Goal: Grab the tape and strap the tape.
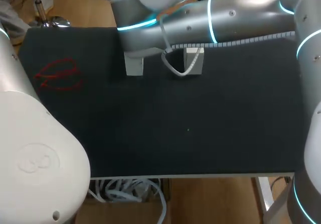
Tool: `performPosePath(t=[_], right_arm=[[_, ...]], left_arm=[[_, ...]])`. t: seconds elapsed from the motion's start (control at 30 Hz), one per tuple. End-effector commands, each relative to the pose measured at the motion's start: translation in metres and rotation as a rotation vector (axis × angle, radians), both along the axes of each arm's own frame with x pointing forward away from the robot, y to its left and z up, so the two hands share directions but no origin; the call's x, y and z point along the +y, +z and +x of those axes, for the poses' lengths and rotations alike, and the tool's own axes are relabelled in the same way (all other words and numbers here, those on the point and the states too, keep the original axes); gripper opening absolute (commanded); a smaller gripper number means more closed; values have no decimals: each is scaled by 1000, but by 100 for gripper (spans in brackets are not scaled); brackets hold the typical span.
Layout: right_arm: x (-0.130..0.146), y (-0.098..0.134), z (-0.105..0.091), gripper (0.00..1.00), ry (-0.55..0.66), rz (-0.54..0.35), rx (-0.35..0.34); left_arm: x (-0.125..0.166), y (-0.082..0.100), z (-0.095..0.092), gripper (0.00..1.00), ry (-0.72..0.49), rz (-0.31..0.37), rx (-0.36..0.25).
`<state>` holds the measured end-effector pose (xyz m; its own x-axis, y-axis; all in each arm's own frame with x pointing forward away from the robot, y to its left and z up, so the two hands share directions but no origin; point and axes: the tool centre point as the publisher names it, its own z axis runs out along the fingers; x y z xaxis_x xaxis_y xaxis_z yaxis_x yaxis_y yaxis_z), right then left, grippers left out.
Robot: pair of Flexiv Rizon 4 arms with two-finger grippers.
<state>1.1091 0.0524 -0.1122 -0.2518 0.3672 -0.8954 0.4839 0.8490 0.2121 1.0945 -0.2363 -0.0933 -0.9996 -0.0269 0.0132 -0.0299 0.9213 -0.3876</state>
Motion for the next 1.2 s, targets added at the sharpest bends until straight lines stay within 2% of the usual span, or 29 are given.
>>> performPosePath(t=[0.03, 0.23, 0.83, 1.0, 1.2], right_arm=[[0, 2, 3, 0, -6, -6, -1], [1, 4, 4, 0, -30, -29, 8], [10, 13, 3, 0, -30, -144, -24], [13, 13, 1, 0, -30, -150, -23], [18, 17, 3, 0, -27, -154, -54]], left_arm=[[0, 1, 0, 0, 1, 6, 1], [0, 1, 0, 0, 1, 6, 1], [0, 1, 0, 0, 1, 6, 1], [0, 1, 0, 0, 1, 6, 1], [0, 1, 0, 0, 1, 6, 1]])
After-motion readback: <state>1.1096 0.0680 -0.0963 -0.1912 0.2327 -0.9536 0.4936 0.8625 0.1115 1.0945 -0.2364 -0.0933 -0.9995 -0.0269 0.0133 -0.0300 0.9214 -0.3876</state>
